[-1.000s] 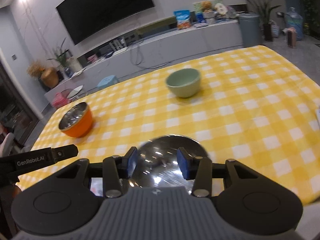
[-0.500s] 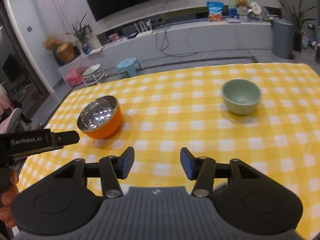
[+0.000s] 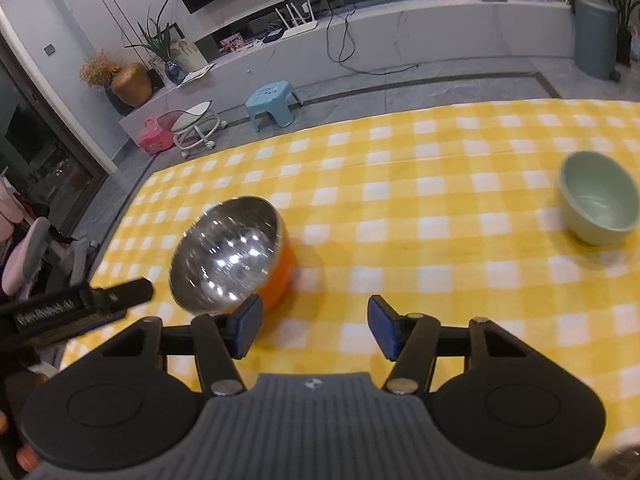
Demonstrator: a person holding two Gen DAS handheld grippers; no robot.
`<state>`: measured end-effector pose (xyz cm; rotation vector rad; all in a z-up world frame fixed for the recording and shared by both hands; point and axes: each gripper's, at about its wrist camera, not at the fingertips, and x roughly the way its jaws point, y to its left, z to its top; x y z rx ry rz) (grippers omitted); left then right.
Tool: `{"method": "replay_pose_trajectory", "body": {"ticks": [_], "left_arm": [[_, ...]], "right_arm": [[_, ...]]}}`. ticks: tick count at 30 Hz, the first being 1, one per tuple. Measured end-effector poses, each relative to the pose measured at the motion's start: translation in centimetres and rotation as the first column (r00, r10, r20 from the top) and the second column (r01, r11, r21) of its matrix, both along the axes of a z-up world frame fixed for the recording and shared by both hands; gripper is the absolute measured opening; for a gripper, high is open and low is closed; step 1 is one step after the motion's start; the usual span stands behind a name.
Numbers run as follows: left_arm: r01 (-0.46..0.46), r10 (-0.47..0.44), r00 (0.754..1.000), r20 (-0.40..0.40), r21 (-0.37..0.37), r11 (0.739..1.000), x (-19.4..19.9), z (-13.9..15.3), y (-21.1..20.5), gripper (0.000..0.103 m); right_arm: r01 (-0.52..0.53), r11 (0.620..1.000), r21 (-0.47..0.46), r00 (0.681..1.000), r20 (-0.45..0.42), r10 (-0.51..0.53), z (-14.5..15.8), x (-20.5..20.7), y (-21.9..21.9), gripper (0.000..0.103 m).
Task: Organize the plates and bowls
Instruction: 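Move the left gripper to the orange steel bowl rim and grasp it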
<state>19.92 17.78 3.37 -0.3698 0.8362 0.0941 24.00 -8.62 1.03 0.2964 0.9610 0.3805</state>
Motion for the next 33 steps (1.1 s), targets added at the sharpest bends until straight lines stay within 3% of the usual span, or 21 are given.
{"method": "replay_pose_trajectory", "body": {"ticks": [6,10,14,25,28,33], "left_arm": [[0.005,-0.005,1.000,-0.012,-0.026,1.000,2.3,-1.9,0.7,0.060],[0.003,-0.002,0.999,-0.032,0.019,1.000,3.8,-2.9,0.5,0.059],[0.004,-0.003,0.999,-0.050,0.028,1.000,4.9,-3.7,0.5,0.050],[0.007,0.000,0.998,-0.067,0.103,0.995,5.4,-4.6,-0.3,0.019],[0.005,0.004,0.998,-0.070,0.125,0.992,5.1,-4.4,-0.5,0.011],[0.007,0.002,0.997,-0.080,0.117,0.993,3.9,-3.6,-0.8,0.008]], "right_arm": [[0.025,1.000,0.011,0.999,-0.045,-0.025,-1.4,2.9,2.9,0.054],[0.047,0.999,-0.011,0.997,-0.068,-0.047,-2.4,4.1,4.1,0.048],[0.065,0.998,0.000,0.994,-0.086,-0.065,-3.2,4.8,4.2,0.046],[0.066,0.995,0.070,0.988,-0.144,-0.055,-3.9,5.2,5.1,0.016],[0.072,0.996,0.048,0.988,-0.142,-0.064,-3.7,5.1,5.4,0.014],[0.067,0.997,0.027,0.986,-0.156,-0.063,-3.0,3.8,4.9,0.013]]}}
